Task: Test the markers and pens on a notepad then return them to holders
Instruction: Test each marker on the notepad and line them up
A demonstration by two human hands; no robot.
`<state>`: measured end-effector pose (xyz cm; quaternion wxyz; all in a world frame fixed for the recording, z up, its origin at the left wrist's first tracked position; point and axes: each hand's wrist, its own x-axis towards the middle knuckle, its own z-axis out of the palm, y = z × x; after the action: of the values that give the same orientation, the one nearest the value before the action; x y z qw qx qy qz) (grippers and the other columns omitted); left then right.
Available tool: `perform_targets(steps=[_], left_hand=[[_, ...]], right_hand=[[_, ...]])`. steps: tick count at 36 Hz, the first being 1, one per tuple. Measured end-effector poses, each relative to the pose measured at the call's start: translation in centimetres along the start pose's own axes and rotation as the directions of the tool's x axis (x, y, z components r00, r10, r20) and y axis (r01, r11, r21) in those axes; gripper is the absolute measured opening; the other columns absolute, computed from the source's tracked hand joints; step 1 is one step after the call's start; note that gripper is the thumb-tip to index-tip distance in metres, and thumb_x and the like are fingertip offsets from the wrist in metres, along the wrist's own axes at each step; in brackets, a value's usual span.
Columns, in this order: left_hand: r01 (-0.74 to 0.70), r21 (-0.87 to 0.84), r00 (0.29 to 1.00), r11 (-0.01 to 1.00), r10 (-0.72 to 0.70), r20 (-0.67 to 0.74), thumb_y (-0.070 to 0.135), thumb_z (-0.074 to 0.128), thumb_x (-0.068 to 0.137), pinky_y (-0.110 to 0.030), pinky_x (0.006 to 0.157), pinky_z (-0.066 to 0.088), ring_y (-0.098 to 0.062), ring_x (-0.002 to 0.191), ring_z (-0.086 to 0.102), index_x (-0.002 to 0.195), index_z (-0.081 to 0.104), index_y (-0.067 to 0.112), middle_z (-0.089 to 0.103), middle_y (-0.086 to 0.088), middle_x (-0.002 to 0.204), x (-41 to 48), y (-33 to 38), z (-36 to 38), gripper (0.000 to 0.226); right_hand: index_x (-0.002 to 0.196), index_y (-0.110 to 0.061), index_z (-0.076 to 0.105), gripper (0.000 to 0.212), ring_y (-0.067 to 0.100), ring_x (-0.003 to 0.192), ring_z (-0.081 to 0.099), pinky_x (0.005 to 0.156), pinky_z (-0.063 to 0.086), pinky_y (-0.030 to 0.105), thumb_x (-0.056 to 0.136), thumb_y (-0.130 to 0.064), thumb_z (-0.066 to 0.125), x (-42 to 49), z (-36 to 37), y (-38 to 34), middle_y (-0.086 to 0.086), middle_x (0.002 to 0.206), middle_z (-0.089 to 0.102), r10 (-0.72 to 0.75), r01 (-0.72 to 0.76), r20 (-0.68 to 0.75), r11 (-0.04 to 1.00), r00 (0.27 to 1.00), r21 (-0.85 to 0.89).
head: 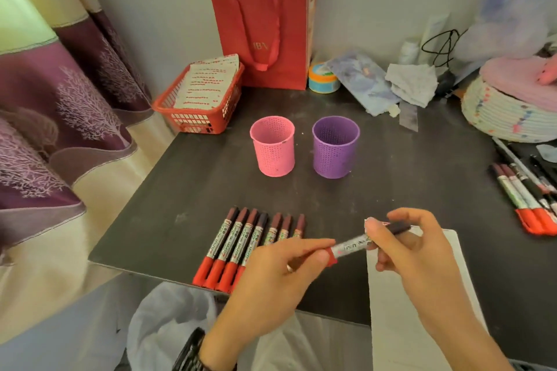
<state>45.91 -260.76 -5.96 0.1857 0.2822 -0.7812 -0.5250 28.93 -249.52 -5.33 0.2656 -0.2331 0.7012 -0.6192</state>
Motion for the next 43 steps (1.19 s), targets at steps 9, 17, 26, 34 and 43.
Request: perform_targets(steps=[9,17,26,34,43], left_hand=[[-0.017,0.292,0.988,0.956,0.06,-0.14,0.054,0.054,0.091,-0.005,0.09,0.036,0.01,0.11,0.056,0.123,0.062,0.05,0.062,0.033,0.116,-0.7,-2.2,-4.3,0.033],[0.307,0.567,0.871,0.764,0.013,-0.49,0.036,0.052,0.1,-0.031,0.113,0.028,-0.022,0.136,0.039,0.142,0.052,0.023,0.051,-0.003,0.144,2.9,-8.9,-12.5,0.045],[0.437,0.632,0.841,0.64,-0.042,-0.539,0.045,0.044,0.1,-0.051,0.118,0.024,-0.028,0.145,0.032,0.144,0.05,0.025,0.041,-0.005,0.154,3.8,-12.6,-13.2,0.049],[0.435,0.633,0.839,0.64,-0.034,-0.543,0.045,0.046,0.1,-0.051,0.118,0.024,-0.027,0.145,0.032,0.144,0.05,0.024,0.042,-0.005,0.154,3.8,-12.7,-13.3,0.049],[0.439,0.632,0.837,0.639,-0.034,-0.546,0.045,0.045,0.1,-0.051,0.119,0.023,-0.027,0.145,0.031,0.144,0.05,0.025,0.041,-0.004,0.154,3.8,-12.8,-13.3,0.049]], right_hand=[[0.097,-0.045,0.056,0.028,0.017,0.068,0.075,0.06,0.061,0.025,0.08,-0.038,0.077,1.8,3.7,1.5,-0.003,0.075,0.076,-0.046,0.058,0.101,0.992,0.994,-0.114],[0.111,-0.041,0.046,0.029,0.004,0.061,0.07,0.071,0.062,0.036,0.092,-0.042,0.068,3.4,5.4,3.3,-0.012,0.069,0.073,0.033,0.115,0.265,0.844,0.964,-0.524],[0.127,-0.04,0.054,0.043,0.01,0.078,0.068,0.08,0.059,0.039,0.089,-0.054,0.066,3.8,7.2,3.9,-0.013,0.094,0.064,0.001,0.168,0.242,0.717,0.97,-0.677],[0.133,-0.044,0.051,0.043,0.01,0.082,0.067,0.084,0.056,0.037,0.093,-0.06,0.052,4.1,7.6,3.9,-0.012,0.09,0.066,0.007,0.188,0.26,0.67,0.965,-0.718],[0.125,-0.044,0.057,0.031,0.005,0.075,0.067,0.074,0.054,0.03,0.096,-0.054,0.055,4.4,8.0,3.7,-0.012,0.08,0.068,0.02,0.205,0.288,0.656,0.957,-0.727]])
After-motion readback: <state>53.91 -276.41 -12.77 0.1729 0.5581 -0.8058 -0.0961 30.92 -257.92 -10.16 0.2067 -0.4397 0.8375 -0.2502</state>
